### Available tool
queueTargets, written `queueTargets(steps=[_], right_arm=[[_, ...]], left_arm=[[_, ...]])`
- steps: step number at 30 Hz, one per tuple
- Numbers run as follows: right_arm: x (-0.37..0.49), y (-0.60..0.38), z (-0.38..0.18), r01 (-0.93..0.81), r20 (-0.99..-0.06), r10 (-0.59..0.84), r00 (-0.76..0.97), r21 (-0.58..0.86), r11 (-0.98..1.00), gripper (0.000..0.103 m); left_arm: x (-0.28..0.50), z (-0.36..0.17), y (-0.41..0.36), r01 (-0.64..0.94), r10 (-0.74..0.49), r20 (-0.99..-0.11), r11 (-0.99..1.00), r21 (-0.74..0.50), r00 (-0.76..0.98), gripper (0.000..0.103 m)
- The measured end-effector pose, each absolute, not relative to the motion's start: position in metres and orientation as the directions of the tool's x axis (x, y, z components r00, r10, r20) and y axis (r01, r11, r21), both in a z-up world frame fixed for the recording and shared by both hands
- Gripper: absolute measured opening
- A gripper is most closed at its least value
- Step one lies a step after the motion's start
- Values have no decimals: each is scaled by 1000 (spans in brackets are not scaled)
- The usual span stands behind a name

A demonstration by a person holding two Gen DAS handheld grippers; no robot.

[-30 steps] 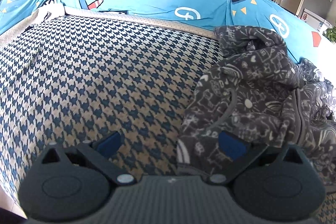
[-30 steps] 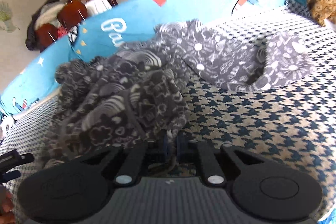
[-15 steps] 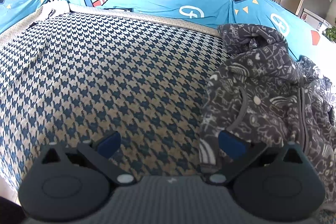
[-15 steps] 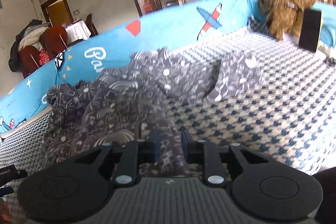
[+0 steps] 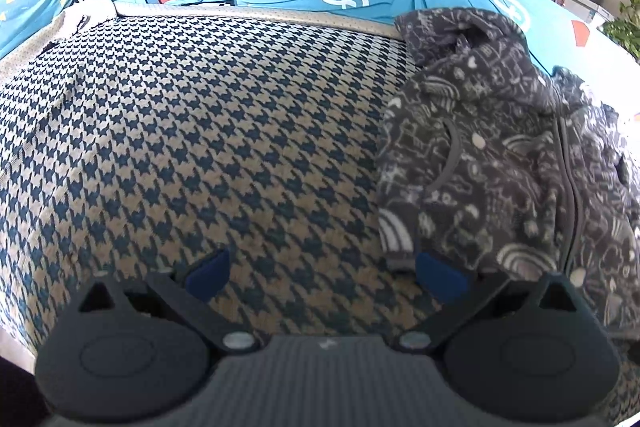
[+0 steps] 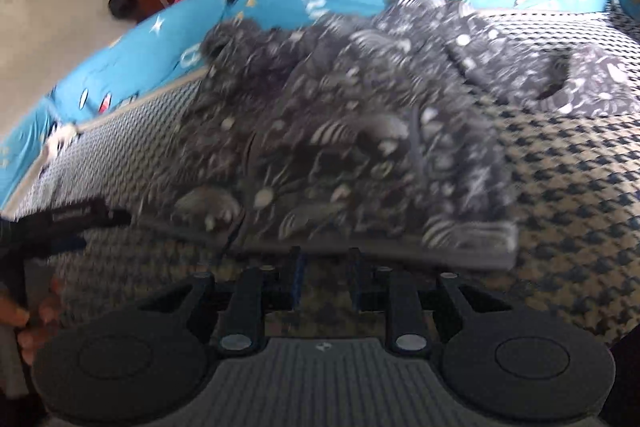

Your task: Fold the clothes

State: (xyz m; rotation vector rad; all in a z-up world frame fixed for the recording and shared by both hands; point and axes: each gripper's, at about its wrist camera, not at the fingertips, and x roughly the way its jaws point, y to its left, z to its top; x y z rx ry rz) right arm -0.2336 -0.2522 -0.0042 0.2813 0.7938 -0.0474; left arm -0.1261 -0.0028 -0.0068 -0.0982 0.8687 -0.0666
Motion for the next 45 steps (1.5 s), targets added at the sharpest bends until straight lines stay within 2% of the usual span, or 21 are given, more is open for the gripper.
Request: queueTargets(steps=[4,11,23,30,35,45], right_arm=[[-228,-241,-17,125,-743,58,667,188,974,24],[-214,-230,-19,90,-702,-11,712,75,993,24],[-174,-254,4,98,-618,7,786,136,986,24],[-157,-274,11,109,-615,33,788,192,975,24],[-163,-270,9,75,-623,56,780,182,980,24],[-182,-246,-3,-51,-650,114,751,115,992,33]], left_arm=[[-130,-10,-7,35,-101,-766,994,-102,635,103],[-136,-17,-15,67,-105,-777,994,-81,621,103],[-129,-16,-35,120,-154,-755,988,-100,638,103],[-102,4,-47,122,-165,-723,986,-113,671,103],[-79,17,-49,114,-154,-704,988,-103,693,103],[-50,27,-55,129,-172,-702,985,-115,691,103]])
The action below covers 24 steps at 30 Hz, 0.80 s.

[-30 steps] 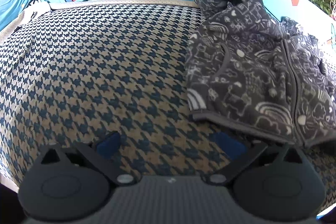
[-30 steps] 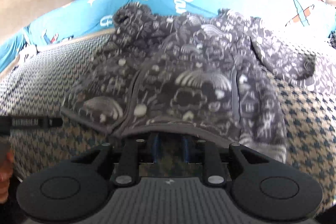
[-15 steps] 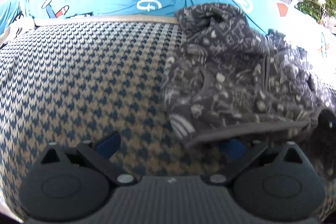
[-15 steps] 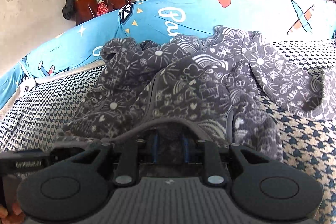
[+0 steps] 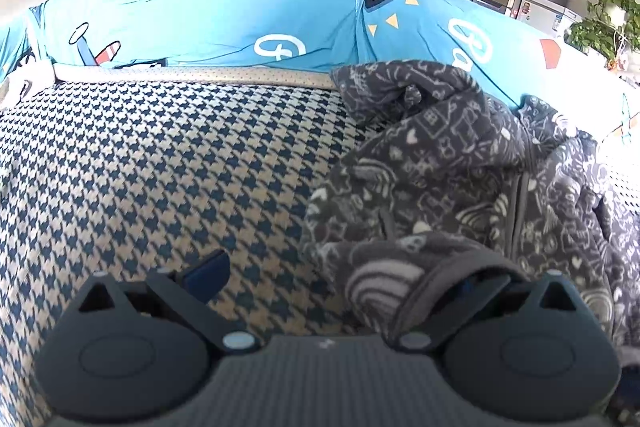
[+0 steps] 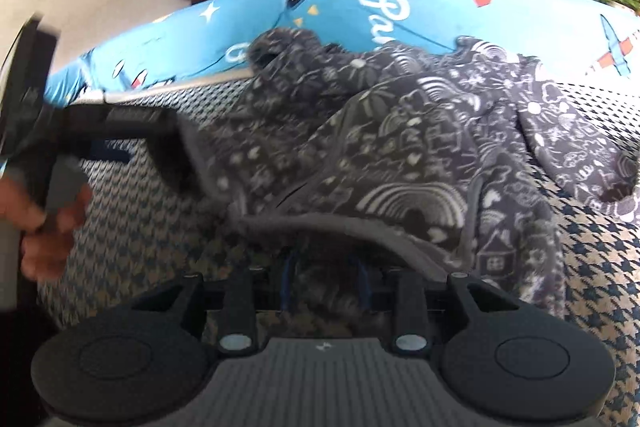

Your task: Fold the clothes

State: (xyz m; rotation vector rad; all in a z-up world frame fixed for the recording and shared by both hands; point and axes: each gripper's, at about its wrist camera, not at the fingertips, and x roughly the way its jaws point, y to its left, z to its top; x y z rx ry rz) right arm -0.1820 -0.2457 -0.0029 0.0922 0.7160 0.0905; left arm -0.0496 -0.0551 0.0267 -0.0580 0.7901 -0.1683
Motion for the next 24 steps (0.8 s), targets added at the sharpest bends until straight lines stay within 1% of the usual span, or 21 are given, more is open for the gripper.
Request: queueTargets(steps=[1,6,10,14,15,16,17,21,24], right_arm=[[-183,-242,-4,-63,-653,115,748,103,993,34],[-179,-223,-19,-93,-668,35,743,-52,994,40],[-171,-209,-32,-110,-660,-31,751,-172,979,46],[-162,-210,-39,-77,-643,-54,764,-175,982,45],[-160,-212,-39,-62,-643,-55,764,-159,985,35],[-159,-215,-38,-47,-645,-57,762,-142,989,16],[-159,-219,-37,-36,-644,-53,763,-125,992,11],[-170,-232,-21,-52,-611,17,791,-40,998,9],[-185,-243,-5,-98,-586,98,804,32,995,8]], left_arm=[[-49,27,-55,128,-171,-700,985,-114,693,103],[-43,31,-57,123,-164,-691,986,-108,704,103],[-39,33,-59,119,-158,-684,987,-104,712,103],[-35,36,-61,115,-153,-677,988,-100,720,103],[-35,36,-61,115,-150,-674,989,-96,724,103],[-37,36,-61,116,-143,-669,990,-86,729,103],[-39,37,-61,117,-136,-664,990,-74,735,103],[-48,40,-58,88,-84,-633,996,-24,769,103],[-58,50,-49,70,-76,-604,997,-33,794,103]])
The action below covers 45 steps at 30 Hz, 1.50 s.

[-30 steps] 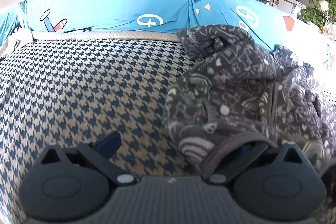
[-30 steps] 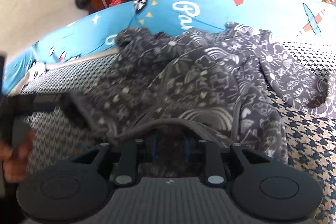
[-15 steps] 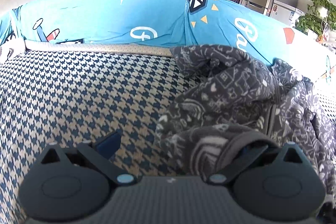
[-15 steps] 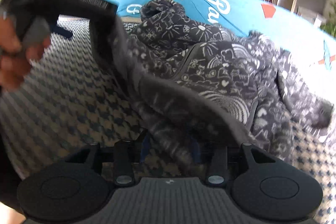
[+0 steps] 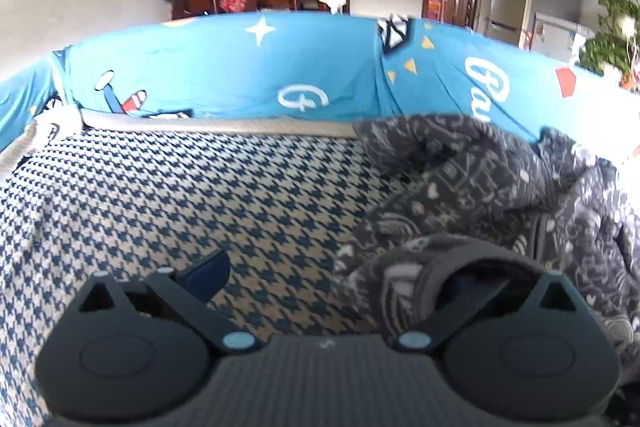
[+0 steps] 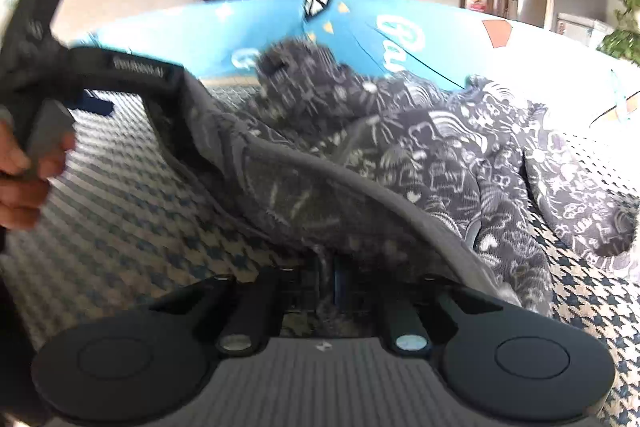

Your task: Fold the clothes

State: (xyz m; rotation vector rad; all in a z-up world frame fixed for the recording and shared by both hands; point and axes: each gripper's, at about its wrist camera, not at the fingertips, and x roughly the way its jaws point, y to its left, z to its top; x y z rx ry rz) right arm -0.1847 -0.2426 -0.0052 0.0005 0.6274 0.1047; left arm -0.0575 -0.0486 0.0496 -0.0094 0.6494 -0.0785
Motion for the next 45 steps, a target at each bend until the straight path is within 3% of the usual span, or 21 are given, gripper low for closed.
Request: queueTargets(steps=[9,23,28,37,42,45], right_arm=[[-228,-261,18,-194,-540,223,811,111,975,8],[-253,-243,0,-330,-686,257,681,25,944,10],[-260,-241,5,-335,-662,283,694,51,941,15],[-248,-197,2,-402,-640,326,696,29,915,15],[-230,-161,-8,-432,-624,317,714,-37,901,33],[-219,-144,-14,-440,-622,300,724,-81,894,34]], left_arm=[[-106,70,-29,31,-38,-574,999,-21,818,103],[-147,57,-11,45,-67,-616,998,-51,785,103],[-149,46,-12,53,-67,-621,998,-40,781,103],[-149,40,-11,61,-81,-626,997,-54,775,103],[-149,40,-8,59,-94,-625,995,-76,775,103],[-149,42,-6,59,-102,-621,994,-89,777,103]])
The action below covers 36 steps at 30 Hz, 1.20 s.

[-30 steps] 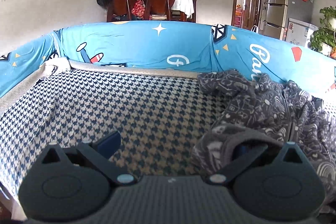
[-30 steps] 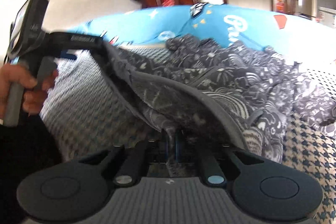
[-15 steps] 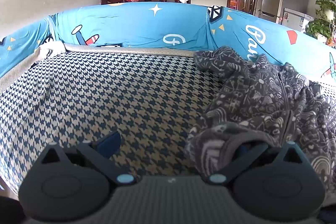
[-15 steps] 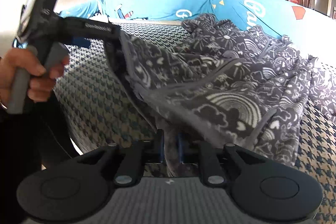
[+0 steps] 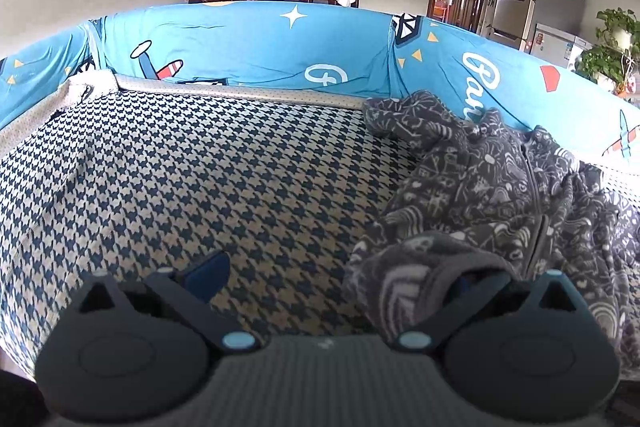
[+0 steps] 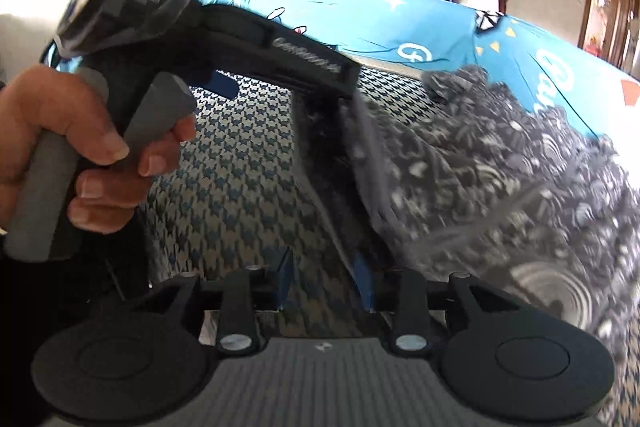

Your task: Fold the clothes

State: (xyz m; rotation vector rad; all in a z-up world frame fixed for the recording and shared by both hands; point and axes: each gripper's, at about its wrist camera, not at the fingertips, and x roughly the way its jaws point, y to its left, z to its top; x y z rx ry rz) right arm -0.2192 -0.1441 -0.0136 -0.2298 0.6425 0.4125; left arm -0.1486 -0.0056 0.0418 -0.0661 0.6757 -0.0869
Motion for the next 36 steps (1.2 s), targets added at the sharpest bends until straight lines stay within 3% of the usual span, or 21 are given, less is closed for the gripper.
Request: queueTargets(steps=[8,10,13,15,18,23,27,30,36], right_arm=[[-186,-118,-27,-409,-610,225,760,-180,895,32],[-179,-118,-31,-404,-627,231,744,-147,903,7],[-179,-117,-30,-421,-632,303,713,-41,906,6],[-184,-114,-27,-465,-622,391,678,49,884,6],[-194,-95,-22,-532,-601,450,661,48,845,6],[-191,-89,-26,-538,-601,457,656,51,841,8],[-191,-89,-32,-557,-644,455,615,53,829,25],[-193,-95,-34,-552,-661,458,594,80,830,29],[-199,-109,-33,-525,-681,464,567,135,840,31]], left_arm=[[-147,42,-3,55,-113,-624,992,-112,773,103],[-148,43,-1,57,-119,-622,991,-118,774,103],[-151,47,2,71,-138,-614,989,-133,777,103],[-155,52,5,93,-170,-602,983,-158,780,103],[-163,62,14,153,-274,-575,956,-251,771,103],[-164,65,19,155,-262,-590,961,-227,764,103],[-161,60,24,130,-240,-634,968,-216,735,103],[-163,56,24,157,-258,-655,965,-210,710,103],[-176,52,21,188,-258,-671,966,-176,695,103]])
